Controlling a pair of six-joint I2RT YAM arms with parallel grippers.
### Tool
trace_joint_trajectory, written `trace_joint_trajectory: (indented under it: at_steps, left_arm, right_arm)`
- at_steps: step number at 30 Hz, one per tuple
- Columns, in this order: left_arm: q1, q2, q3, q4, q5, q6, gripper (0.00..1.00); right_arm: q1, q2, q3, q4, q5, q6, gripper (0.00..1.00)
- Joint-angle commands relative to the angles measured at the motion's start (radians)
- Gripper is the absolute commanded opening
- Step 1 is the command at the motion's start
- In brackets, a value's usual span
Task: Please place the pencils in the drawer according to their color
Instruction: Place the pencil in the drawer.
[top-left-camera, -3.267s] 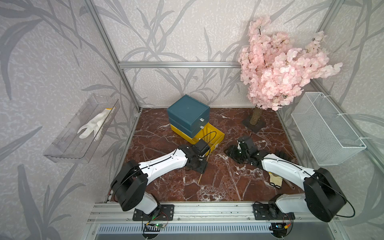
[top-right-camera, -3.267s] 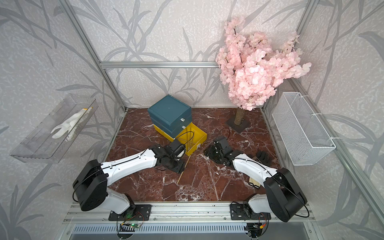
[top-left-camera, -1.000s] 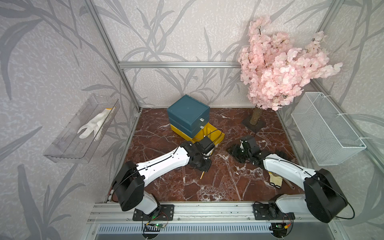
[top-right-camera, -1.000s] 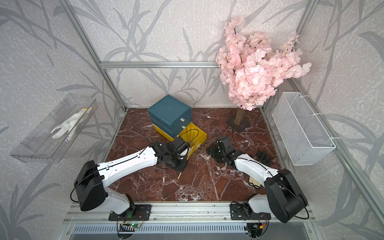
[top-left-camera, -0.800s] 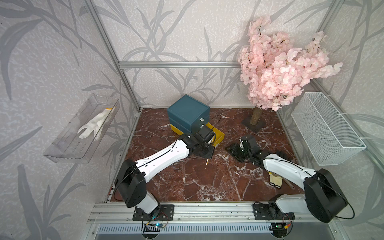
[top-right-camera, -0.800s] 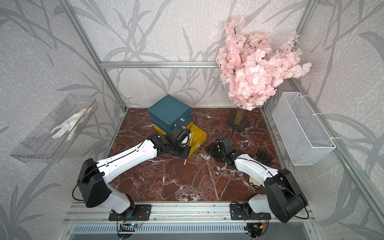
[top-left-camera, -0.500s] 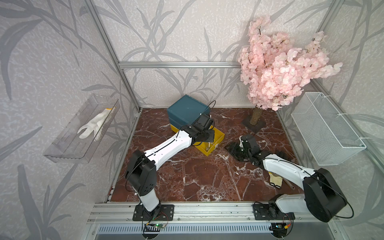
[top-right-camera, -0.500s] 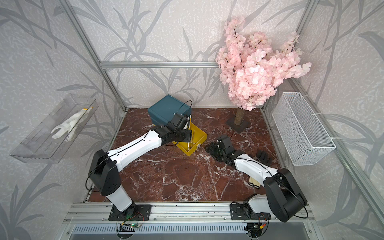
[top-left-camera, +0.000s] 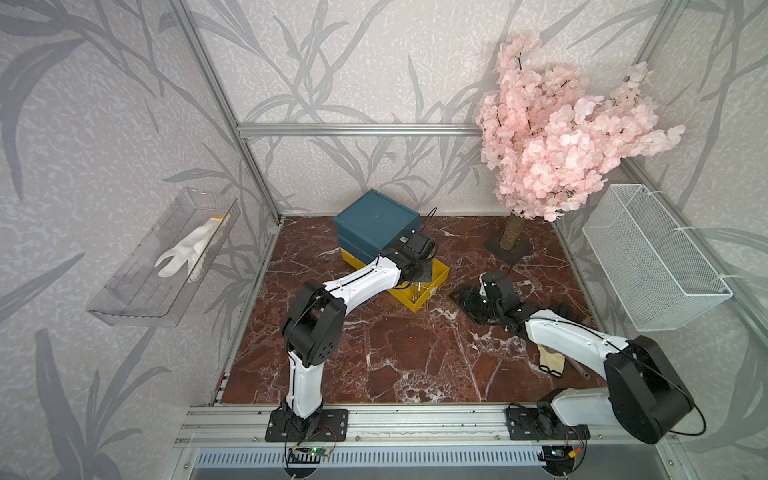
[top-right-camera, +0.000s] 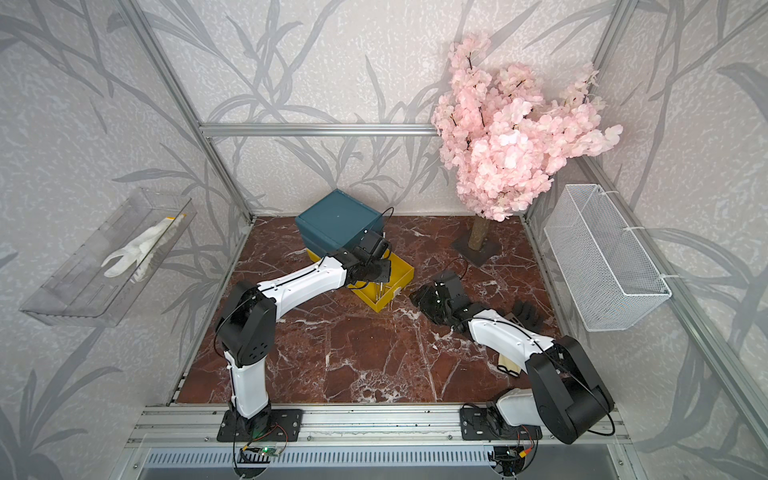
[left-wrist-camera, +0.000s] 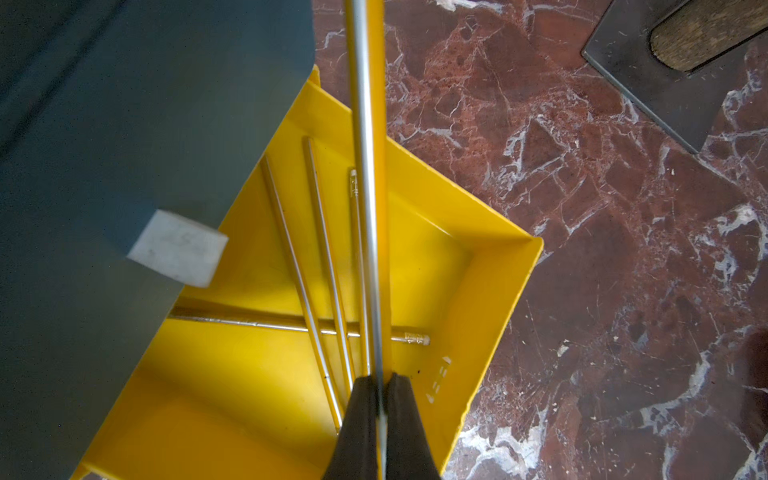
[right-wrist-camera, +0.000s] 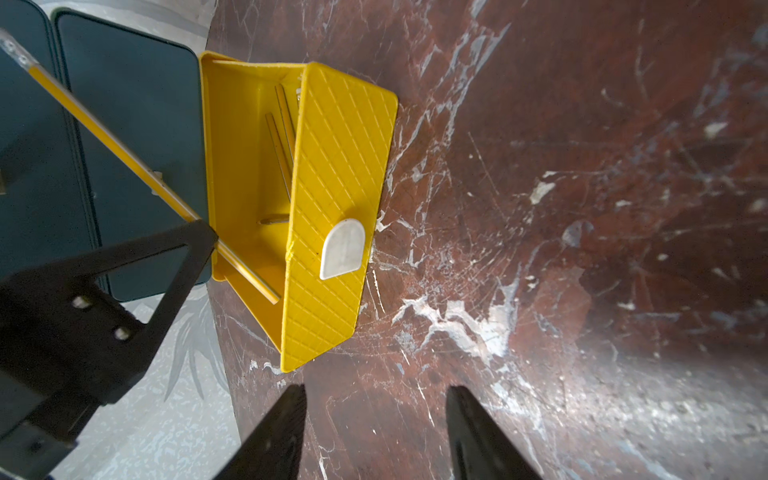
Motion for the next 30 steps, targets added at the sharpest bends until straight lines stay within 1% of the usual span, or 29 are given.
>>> trace_joint_trajectory:
  at_steps: [1,5,9,10,14,16,17,20,22,24,27,30]
  left_arm:
    - [0.003,-0.025,-0.045,0.011,-0.015,0.014,0.00]
    - [0.003,-0.048,-0.099,0.003,0.000,0.014,0.00]
    - [0.005,-0.048,-0.120,-0.009,0.011,0.017,0.00]
    - [0.004,-0.046,-0.117,-0.016,0.015,0.018,0.02]
    - [0.003,-0.042,-0.078,-0.035,0.026,0.025,0.49]
    - [0.004,-0.048,-0.044,-0.052,0.035,0.033,0.64]
    - [0.002,-0.054,-0.023,-0.063,0.041,0.037,0.69]
    - [0.003,-0.081,0.036,-0.093,0.068,0.046,0.78]
    - [0.002,-0.111,0.070,-0.101,0.086,0.050,0.82]
    - [0.002,-0.141,0.101,-0.107,0.092,0.047,0.83]
    - [0.006,-0.190,0.138,-0.099,0.069,0.051,0.86]
    - [0.032,-0.198,0.240,-0.169,0.027,0.067,0.88]
  right_arm:
    - [-0.004,-0.004,-0.009,0.011,0.016,0.001,0.58]
    - [-0.005,0.010,-0.006,0.019,0.010,0.000,0.57]
    - [-0.004,0.022,0.000,0.026,0.005,0.001,0.58]
    - [-0.004,0.025,0.002,0.027,0.004,-0.001,0.58]
    - [-0.004,0.045,0.018,0.026,-0.005,-0.004,0.58]
    - [-0.005,0.051,0.023,0.031,-0.008,-0.004,0.58]
    - [-0.006,0.053,0.024,0.034,-0.009,-0.003,0.58]
    - [-0.006,0.061,0.025,0.043,-0.012,0.001,0.58]
    - [-0.006,0.068,0.025,0.055,-0.013,0.009,0.58]
    - [-0.006,0.081,0.024,0.068,-0.016,0.016,0.58]
    - [-0.006,0.107,0.017,0.107,-0.021,0.038,0.58]
    - [-0.005,0.139,0.014,0.148,-0.027,0.059,0.57]
